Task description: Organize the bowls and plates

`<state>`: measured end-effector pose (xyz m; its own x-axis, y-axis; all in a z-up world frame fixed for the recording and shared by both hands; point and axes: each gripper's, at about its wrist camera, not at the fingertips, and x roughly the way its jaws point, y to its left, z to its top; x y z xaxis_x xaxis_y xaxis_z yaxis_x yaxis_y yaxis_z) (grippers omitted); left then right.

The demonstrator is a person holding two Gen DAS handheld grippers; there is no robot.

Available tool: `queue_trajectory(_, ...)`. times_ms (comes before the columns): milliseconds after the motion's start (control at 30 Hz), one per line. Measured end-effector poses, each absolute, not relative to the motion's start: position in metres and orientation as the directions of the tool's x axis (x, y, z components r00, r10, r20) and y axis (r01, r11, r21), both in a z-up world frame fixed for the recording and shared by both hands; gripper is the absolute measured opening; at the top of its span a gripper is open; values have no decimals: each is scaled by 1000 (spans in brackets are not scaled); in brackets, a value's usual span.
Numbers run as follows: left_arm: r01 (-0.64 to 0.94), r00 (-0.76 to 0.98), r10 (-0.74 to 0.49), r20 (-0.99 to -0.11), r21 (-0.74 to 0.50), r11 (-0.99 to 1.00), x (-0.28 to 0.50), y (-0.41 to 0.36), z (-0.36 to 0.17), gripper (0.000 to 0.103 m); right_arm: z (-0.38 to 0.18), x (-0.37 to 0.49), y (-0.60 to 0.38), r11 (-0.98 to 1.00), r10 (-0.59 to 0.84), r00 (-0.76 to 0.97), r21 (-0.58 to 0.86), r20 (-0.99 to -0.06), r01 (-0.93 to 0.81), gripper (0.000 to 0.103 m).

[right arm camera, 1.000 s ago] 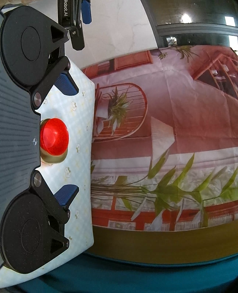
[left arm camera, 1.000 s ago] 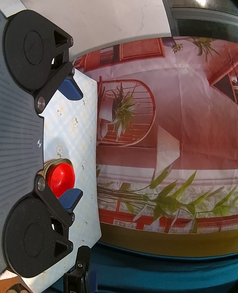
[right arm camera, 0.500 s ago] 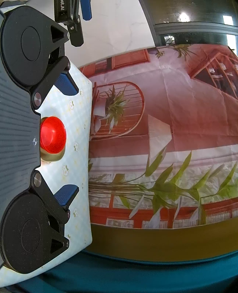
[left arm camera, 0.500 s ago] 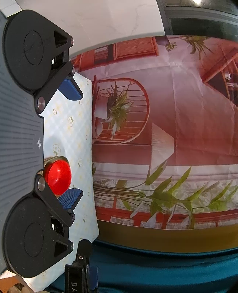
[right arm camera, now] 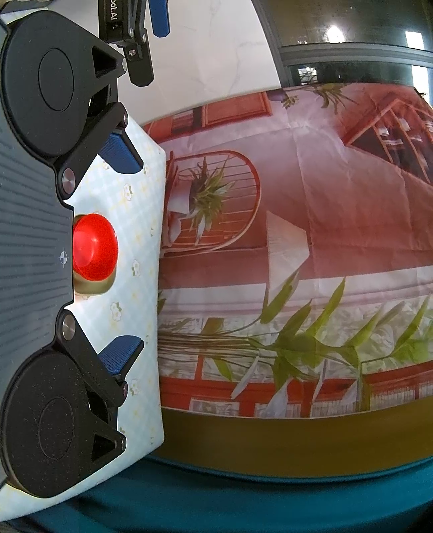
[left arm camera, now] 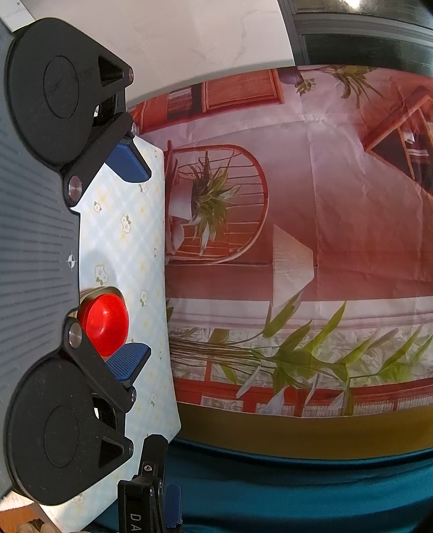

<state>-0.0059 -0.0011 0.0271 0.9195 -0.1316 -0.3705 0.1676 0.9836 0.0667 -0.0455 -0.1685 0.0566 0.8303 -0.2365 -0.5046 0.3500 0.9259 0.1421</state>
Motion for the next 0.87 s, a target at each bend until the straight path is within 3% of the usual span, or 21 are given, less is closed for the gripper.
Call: queue_trajectory(867,177,916,-140,-375,67,982,-6,3,25,103,52,-43,-166,927,-223,825,148,-520,344,103)
